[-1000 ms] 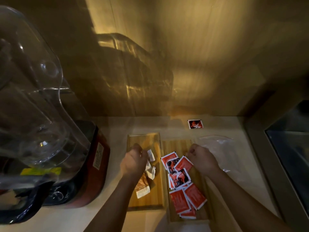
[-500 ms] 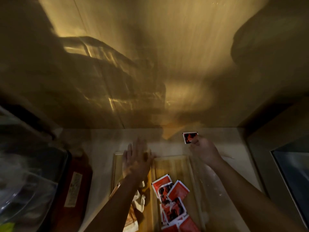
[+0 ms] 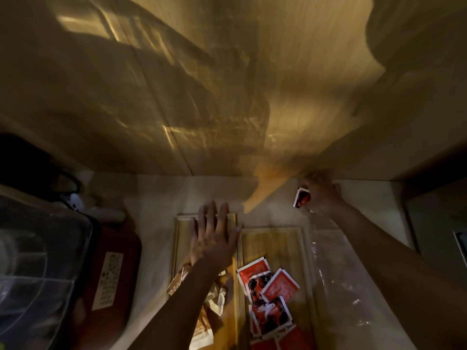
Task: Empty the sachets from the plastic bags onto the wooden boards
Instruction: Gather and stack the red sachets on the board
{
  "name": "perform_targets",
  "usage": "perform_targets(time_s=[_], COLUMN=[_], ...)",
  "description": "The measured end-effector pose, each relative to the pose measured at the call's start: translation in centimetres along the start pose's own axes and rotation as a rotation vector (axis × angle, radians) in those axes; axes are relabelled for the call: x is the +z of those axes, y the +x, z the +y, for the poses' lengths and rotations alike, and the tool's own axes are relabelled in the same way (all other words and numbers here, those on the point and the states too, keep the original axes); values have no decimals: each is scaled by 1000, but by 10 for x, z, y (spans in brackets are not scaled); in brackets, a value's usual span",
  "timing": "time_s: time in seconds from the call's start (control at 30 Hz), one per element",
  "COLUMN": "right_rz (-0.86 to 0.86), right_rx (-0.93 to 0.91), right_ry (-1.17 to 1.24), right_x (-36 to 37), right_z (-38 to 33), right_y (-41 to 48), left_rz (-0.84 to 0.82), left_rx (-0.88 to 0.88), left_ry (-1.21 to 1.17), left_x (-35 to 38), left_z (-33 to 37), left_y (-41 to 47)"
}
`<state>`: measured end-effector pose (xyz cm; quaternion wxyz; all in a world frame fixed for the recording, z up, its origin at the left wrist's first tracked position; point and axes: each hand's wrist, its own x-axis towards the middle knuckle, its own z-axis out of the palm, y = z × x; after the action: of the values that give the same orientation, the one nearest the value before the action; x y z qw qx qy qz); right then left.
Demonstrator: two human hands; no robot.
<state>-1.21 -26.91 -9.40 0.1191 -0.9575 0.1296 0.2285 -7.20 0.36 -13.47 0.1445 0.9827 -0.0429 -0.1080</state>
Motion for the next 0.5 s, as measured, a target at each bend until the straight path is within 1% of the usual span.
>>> perform_targets(time_s=[0.03,0.1,0.17,0.27,0.33,0.4,0.5], right_rz=[-19,-25,-42,2,-28,-100,-70], right_rx=[1,-64,-106,-113,-137,-159,-153], right_ry=[6,144,419,871,1067,1148,1024], right_x=[-2,-5,-7,-11,-8,1,25], right_z=[-1,-4,-10,-23,-33,-43,-53], right_y=[0,-7,-21,-51,-78,-107,-138], left_rz=[-7,-22,-37,-55,-55,-65,-74], left_rx=[0,2,9,12,8,1,2], left_ry=[5,10,2,-2,7,8,8], left_x=[-2,-4,-7,-10,-10,-11,-12], left_z=[1,2,3,5,5,6,6], left_y=[0,-1,-2,-3,-3,-4,-4])
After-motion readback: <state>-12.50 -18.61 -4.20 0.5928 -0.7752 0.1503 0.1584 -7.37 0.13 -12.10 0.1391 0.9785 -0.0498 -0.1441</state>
